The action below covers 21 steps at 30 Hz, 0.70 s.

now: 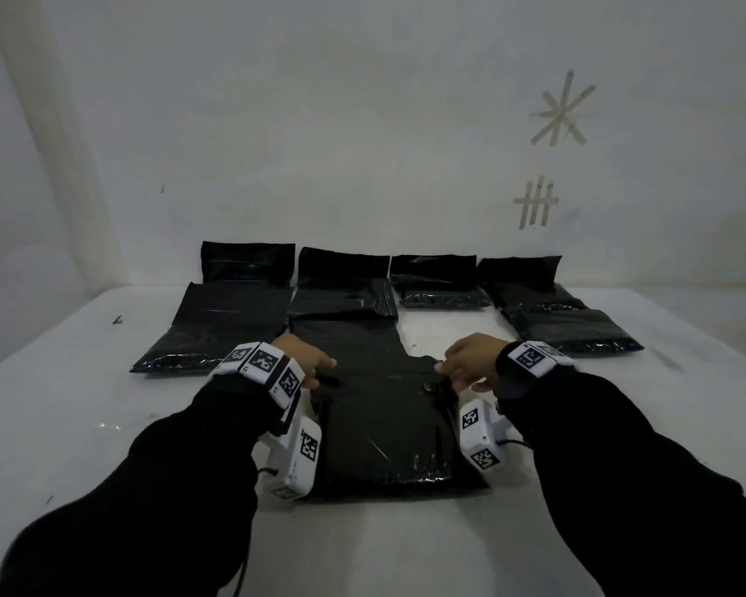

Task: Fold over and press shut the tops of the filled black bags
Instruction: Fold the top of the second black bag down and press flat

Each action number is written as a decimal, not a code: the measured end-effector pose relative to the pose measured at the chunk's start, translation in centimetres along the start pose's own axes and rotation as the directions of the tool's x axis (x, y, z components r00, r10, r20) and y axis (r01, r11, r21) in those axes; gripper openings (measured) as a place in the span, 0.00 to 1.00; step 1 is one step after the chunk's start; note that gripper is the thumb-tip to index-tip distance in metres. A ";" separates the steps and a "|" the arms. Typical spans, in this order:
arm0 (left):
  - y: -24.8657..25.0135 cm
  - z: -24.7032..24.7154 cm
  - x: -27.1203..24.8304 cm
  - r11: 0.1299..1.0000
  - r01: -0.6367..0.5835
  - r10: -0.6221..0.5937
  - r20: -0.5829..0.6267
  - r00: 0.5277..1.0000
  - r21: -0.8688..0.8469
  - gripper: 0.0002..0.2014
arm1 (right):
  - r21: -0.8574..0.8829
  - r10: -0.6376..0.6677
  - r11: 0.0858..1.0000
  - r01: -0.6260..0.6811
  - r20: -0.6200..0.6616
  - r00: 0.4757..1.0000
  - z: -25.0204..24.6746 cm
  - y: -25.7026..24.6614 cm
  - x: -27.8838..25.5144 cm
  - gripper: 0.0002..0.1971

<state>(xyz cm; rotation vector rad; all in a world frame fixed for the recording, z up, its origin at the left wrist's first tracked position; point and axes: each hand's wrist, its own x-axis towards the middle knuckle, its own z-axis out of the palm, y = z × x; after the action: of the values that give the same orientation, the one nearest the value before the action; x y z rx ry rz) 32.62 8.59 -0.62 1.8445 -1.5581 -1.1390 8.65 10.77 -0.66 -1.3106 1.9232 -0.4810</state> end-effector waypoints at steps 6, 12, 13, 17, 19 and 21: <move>-0.6 -0.2 1.6 0.973 0.160 -0.156 0.042 0.987 -0.164 0.13 | 0.269 0.154 0.951 -0.156 0.028 0.988 -0.7 0.4 1.1 0.06; -0.8 -0.4 2.0 0.904 0.123 -0.091 0.097 0.991 -0.409 0.06 | 0.496 0.057 0.866 -0.056 0.014 0.998 -0.4 0.5 0.4 0.05; -1.0 -0.3 1.9 0.897 0.120 -0.083 0.105 0.991 -0.426 0.10 | 0.538 0.025 0.842 -0.035 0.026 0.999 -0.3 0.5 0.0 0.06; -1.8 -0.2 1.7 0.871 0.118 -0.065 0.125 0.990 -0.478 0.23 | 0.651 -0.091 0.758 0.043 0.040 0.995 0.5 1.1 -0.6 0.13; -1.8 0.1 1.4 0.857 0.110 -0.049 0.132 0.990 -0.504 0.23 | 0.668 -0.115 0.741 0.070 0.023 0.993 0.8 1.2 -0.5 0.13; -1.8 0.3 1.3 0.852 0.099 -0.043 0.120 0.992 -0.514 0.23 | 0.673 -0.126 0.734 0.094 -0.002 0.992 1.2 1.1 -0.5 0.13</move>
<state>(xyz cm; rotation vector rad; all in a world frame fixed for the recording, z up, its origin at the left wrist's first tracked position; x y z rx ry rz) 33.44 7.88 -2.58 1.4996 -1.0850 -1.5333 8.91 11.78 -1.97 -0.9291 1.4112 -1.0854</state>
